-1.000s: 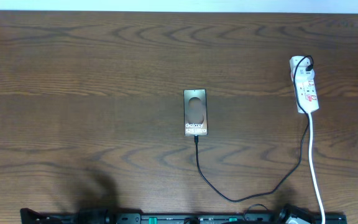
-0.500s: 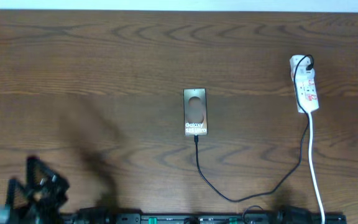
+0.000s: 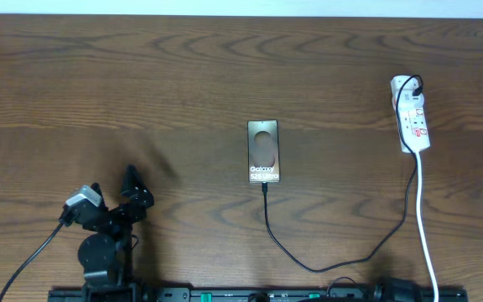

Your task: Plug charger to phone and switch on socket

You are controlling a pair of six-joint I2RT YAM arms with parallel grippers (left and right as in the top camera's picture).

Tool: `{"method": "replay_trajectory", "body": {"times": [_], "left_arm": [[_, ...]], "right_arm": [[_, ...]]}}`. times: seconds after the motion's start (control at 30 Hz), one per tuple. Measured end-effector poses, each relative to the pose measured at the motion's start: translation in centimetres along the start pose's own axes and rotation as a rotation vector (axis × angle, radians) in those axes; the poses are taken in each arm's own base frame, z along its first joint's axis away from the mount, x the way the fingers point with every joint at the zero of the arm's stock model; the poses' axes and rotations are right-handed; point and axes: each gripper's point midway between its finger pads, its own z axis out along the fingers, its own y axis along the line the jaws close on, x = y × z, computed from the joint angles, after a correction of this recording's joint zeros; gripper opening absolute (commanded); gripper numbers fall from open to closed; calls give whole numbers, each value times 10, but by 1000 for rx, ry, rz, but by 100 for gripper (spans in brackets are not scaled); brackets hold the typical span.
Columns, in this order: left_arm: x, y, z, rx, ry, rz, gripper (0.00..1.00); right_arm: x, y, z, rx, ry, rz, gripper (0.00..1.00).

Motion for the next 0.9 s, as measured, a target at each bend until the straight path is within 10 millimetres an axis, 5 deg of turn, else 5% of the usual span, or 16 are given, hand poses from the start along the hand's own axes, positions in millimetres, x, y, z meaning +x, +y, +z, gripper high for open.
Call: {"method": "replay_trajectory", "body": {"times": [0.23,0.7,0.9], "left_arm": [[0,-2,1,15,-3,30,98],[0,-2,1,15,-3,58,98],[-2,-4,2,27,-24,61,98]], "right_arm": [[-6,2,-15,-13,-26,25,9],[-30,5,-78,-55,-155,38,9],[-44,3,-130,-82,-264,53,8]]}}
